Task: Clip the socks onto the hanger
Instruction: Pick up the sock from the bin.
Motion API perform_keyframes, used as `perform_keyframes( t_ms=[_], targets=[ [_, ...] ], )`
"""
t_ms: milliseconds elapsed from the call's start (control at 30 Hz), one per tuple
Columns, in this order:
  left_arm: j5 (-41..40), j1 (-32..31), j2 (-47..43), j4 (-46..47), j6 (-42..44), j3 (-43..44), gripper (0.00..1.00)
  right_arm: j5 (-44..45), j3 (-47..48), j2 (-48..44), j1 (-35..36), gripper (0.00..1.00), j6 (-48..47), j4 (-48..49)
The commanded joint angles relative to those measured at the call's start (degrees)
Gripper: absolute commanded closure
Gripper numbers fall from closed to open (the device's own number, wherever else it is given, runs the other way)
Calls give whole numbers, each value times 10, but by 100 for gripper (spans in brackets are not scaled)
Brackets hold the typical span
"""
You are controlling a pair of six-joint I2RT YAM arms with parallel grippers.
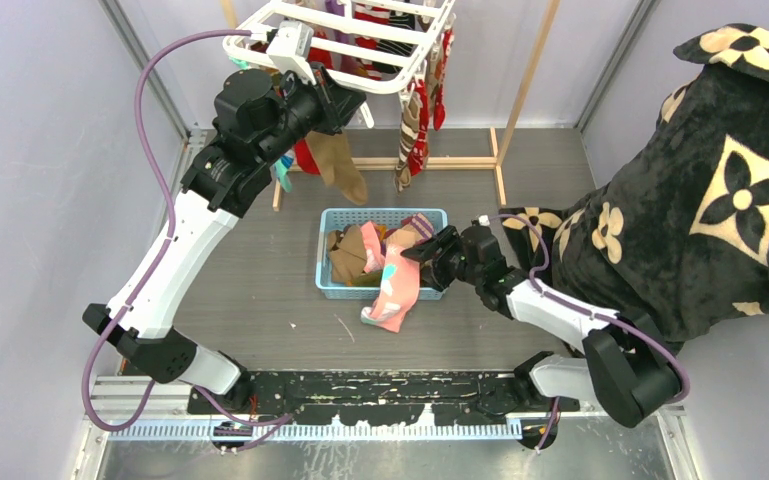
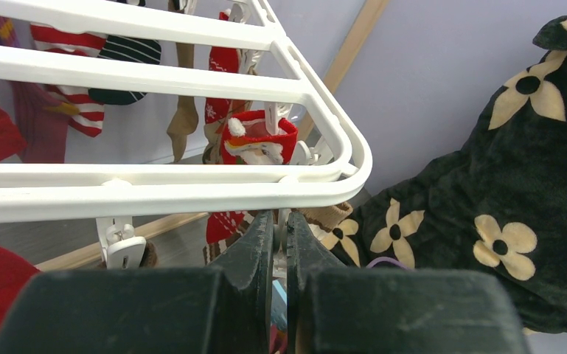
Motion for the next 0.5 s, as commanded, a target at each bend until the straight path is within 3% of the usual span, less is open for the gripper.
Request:
perform_keyframes(
  t_ms=[0,233,467],
  targets=[
    [-2,1,-19,9,8,3,100,-63,-6,19,0,37,43,138],
    [-2,2,-18,8,8,2,100,-77,-23,-12,-4,43,62,174],
    [-1,2,-19,7,7,1,100,-52,2,-81,-4,49,-10,37]
  ],
)
